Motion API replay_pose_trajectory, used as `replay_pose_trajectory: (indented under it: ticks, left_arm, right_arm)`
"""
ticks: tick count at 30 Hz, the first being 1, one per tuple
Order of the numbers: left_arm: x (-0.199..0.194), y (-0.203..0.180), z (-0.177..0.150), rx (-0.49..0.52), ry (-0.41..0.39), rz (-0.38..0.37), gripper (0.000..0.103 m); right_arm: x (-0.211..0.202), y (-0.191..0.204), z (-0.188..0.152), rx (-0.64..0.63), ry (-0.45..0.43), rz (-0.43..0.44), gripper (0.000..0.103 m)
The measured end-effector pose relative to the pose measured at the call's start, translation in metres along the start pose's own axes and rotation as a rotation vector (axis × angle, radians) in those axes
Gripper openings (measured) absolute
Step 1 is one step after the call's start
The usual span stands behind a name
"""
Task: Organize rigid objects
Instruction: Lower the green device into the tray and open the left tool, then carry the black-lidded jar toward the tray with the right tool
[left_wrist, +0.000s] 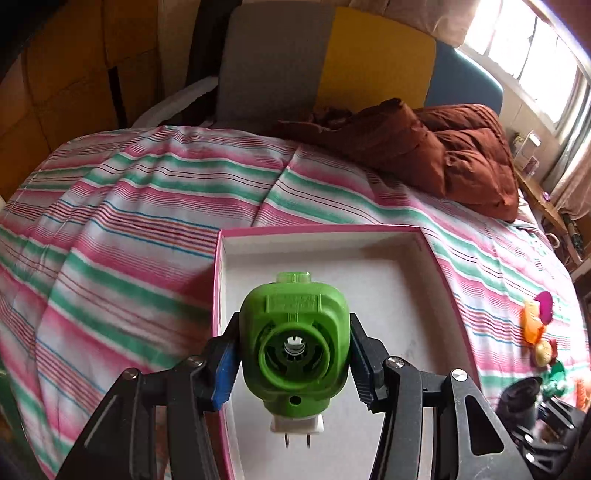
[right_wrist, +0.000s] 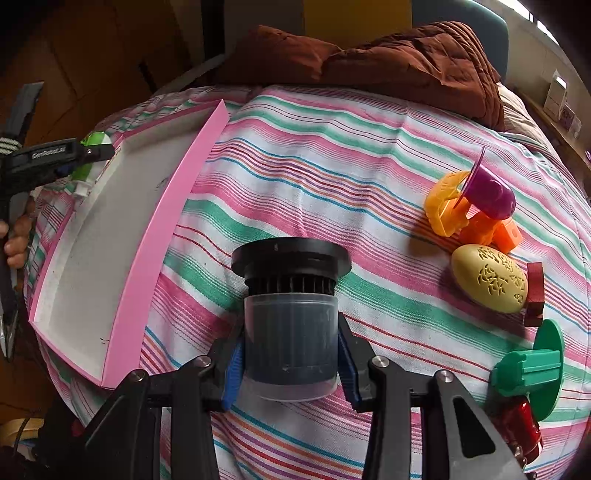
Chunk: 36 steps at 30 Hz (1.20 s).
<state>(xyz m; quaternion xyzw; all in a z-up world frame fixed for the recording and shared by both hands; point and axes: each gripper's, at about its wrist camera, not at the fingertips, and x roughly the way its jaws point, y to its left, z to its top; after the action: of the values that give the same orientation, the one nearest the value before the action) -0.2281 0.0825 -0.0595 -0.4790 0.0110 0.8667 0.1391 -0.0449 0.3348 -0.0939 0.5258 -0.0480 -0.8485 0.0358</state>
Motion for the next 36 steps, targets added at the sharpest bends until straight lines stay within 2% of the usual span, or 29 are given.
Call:
replay_pose_trajectory:
  ticks: [2, 4, 11, 18, 26, 36]
  left_arm:
    - [0.011, -0.002, 0.004, 0.027, 0.013, 0.028, 0.054]
    - [0.014, -0.002, 0.004, 0.042, 0.012, 0.052, 0.061]
    - [-0.019, -0.001, -0.010, 0.046, -0.067, 0.065, 0.068]
    - [-0.069, -0.014, -0.056, 0.044, -0.118, 0.052, 0.072]
    - [-0.108, -0.038, -0.112, 0.075, -0.126, 0.053, 0.073]
    - [-0.128, -0.049, -0.147, 0.132, -0.133, 0.072, 0.077]
  right_arm:
    - [0.001, 0.000, 0.001, -0.006, -0.001, -0.002, 0.043]
    - [0.001, 0.000, 0.001, -0.006, -0.002, 0.000, 0.043]
    - [0.003, 0.000, 0.000, -0.012, -0.007, -0.008, 0.043]
    - [0.003, 0.000, 0.000, -0.007, -0.011, -0.013, 0.043]
    - [0.003, 0.000, -0.001, 0.005, -0.017, -0.012, 0.043]
    - [0.002, 0.000, 0.000, 0.021, -0.033, -0.020, 0.043]
